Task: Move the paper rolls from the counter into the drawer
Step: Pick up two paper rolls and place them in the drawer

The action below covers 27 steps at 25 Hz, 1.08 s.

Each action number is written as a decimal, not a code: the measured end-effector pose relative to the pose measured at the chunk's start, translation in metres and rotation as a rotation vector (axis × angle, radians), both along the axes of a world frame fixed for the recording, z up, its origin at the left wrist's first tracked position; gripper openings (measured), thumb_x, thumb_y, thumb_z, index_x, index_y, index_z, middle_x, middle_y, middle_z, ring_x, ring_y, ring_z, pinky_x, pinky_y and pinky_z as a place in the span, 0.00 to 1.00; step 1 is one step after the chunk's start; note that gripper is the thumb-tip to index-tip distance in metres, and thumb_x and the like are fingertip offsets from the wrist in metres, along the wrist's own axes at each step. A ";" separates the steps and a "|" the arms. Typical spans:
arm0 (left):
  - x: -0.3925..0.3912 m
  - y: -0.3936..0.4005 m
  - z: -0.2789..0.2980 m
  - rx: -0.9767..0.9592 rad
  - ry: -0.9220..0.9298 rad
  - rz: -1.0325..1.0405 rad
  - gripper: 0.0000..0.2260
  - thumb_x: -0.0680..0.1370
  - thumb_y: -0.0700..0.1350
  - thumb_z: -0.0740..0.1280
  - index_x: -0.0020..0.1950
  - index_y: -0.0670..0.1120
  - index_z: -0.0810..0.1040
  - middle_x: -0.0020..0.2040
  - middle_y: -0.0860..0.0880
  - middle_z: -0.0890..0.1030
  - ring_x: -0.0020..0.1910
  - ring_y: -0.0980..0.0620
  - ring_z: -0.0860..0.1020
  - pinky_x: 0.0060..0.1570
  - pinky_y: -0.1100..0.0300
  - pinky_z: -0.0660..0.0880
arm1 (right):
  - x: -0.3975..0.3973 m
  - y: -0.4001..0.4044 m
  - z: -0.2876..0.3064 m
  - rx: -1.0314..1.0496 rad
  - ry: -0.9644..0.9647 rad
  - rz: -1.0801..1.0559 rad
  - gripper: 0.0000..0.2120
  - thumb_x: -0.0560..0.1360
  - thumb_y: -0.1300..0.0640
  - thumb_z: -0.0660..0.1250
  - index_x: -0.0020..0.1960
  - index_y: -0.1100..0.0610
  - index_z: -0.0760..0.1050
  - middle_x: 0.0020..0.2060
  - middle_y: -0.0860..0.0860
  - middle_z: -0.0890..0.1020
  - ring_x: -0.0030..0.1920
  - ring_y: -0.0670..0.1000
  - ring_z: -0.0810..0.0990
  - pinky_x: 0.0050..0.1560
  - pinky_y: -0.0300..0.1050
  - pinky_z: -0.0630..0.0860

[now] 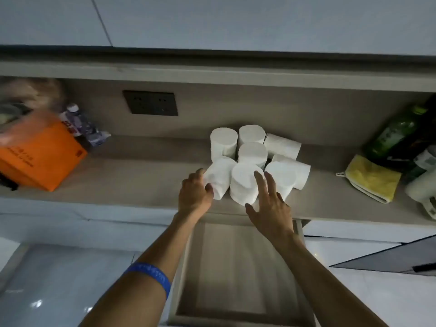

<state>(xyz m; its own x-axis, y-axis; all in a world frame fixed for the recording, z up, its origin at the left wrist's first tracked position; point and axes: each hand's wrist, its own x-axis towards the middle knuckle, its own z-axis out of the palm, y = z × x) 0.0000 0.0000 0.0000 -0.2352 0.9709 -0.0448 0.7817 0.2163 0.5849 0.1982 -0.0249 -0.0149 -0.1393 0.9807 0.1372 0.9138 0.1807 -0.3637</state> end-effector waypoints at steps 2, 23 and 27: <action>-0.003 0.040 -0.017 -0.078 -0.101 -0.005 0.19 0.79 0.46 0.61 0.70 0.46 0.69 0.66 0.42 0.77 0.62 0.40 0.75 0.60 0.47 0.73 | -0.013 0.032 -0.010 -0.032 -0.012 -0.003 0.43 0.71 0.49 0.73 0.79 0.48 0.52 0.79 0.55 0.55 0.57 0.62 0.80 0.47 0.57 0.80; 0.009 -0.122 -0.097 -0.596 -0.093 -0.192 0.32 0.69 0.60 0.74 0.67 0.54 0.66 0.66 0.46 0.73 0.61 0.44 0.74 0.57 0.51 0.76 | 0.042 -0.055 -0.122 -1.050 0.575 0.121 0.35 0.63 0.50 0.82 0.62 0.42 0.65 0.58 0.47 0.75 0.55 0.54 0.79 0.39 0.50 0.85; 0.003 -0.123 -0.128 -0.762 0.045 -0.310 0.35 0.68 0.59 0.74 0.70 0.51 0.65 0.67 0.45 0.75 0.63 0.43 0.75 0.59 0.48 0.76 | 0.038 -0.064 -0.165 -1.229 0.543 0.098 0.33 0.57 0.43 0.82 0.58 0.42 0.72 0.55 0.51 0.79 0.49 0.55 0.83 0.35 0.48 0.83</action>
<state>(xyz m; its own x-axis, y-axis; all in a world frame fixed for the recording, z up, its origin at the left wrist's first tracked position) 0.0027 -0.1233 -0.1284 0.0214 0.6990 -0.7148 0.8904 0.3118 0.3316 0.2358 -0.0889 -0.1801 -0.4246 0.4967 -0.7569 0.6057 -0.4656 -0.6453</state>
